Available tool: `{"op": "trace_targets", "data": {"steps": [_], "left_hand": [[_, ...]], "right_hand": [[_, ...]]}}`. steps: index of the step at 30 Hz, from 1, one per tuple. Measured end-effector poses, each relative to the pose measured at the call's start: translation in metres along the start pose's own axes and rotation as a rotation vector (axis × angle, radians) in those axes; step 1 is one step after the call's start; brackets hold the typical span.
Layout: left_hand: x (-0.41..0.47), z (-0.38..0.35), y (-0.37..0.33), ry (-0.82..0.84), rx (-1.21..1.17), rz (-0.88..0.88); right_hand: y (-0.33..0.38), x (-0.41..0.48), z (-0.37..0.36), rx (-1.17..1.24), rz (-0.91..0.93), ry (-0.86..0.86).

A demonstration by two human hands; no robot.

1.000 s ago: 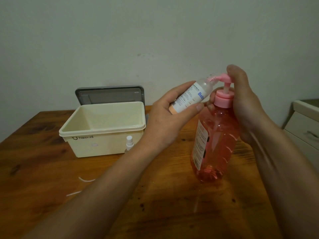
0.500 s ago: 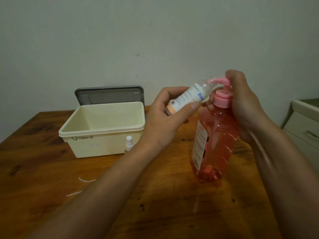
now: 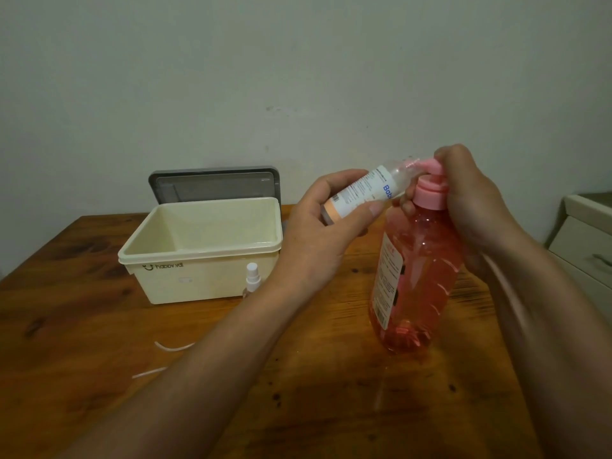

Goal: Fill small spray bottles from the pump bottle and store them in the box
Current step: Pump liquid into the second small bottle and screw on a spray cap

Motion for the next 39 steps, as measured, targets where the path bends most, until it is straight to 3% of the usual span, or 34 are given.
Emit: {"op": "trace_targets", "data": {"steps": [39], "left_hand": [[0.0000,-0.0003,0.0013,0.010,0.028,-0.009]], "right_hand": [[-0.0006,0.0009,0.0013,0.023,-0.016,-0.006]]}}
Point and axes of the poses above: each hand's wrist, its own x-axis towards the middle knuckle, its own z-axis out of the back of the hand, y = z × x, the point moved 1 cm from there along x, towards the middle knuckle, and after that the axes turned 1 degree about -y, right-handed, at the moved point
